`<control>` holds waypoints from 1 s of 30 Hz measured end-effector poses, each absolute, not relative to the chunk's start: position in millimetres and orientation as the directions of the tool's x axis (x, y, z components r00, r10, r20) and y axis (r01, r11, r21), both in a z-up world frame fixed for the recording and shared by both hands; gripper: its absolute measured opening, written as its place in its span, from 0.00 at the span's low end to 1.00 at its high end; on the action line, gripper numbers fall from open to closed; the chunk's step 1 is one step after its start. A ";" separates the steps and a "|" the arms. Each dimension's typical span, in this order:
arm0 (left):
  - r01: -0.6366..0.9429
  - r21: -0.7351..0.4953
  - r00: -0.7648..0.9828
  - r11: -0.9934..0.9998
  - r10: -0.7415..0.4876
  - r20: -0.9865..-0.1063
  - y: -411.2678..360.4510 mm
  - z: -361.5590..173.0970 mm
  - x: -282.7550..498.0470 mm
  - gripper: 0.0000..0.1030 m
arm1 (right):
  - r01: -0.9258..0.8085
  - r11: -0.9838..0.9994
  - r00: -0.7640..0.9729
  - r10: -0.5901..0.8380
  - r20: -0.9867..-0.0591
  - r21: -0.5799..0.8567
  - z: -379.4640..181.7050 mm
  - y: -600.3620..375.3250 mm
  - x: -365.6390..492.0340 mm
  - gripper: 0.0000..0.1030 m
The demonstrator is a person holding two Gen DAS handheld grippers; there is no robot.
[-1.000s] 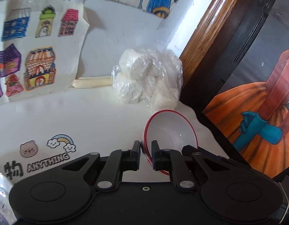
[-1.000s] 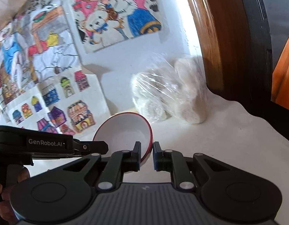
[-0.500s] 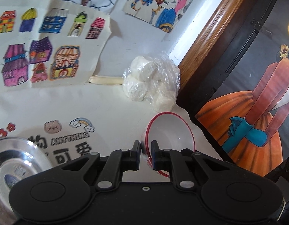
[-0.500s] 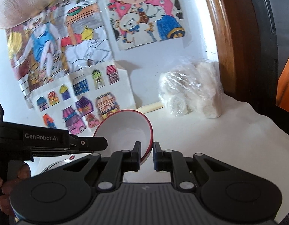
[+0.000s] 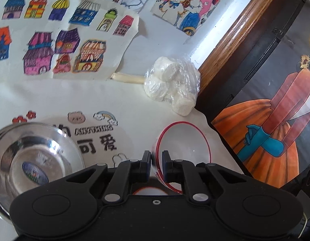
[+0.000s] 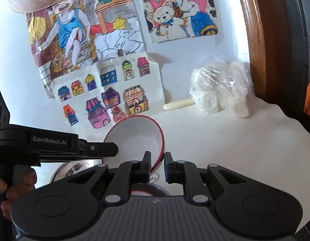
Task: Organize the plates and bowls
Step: 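Lower the held white bowl into the steel bowl onto the first white bowl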
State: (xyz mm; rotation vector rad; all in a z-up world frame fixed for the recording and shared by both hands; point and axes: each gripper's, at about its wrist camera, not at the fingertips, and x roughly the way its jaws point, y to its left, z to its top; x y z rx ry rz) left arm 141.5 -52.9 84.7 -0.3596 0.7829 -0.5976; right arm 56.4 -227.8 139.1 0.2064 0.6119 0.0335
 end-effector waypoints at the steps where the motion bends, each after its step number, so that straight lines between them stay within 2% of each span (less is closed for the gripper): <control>1: 0.360 -0.518 0.553 0.776 -0.625 -0.551 -51.0 82.4 140.8 0.11 | 0.028 0.979 0.817 0.095 -0.569 0.203 137.9 -226.3 54.5 0.15; 30: 0.327 -0.542 0.473 0.774 -0.631 -0.615 -40.2 41.0 118.4 0.11 | 0.005 0.968 0.740 0.165 -0.652 0.251 109.1 -222.8 19.5 0.16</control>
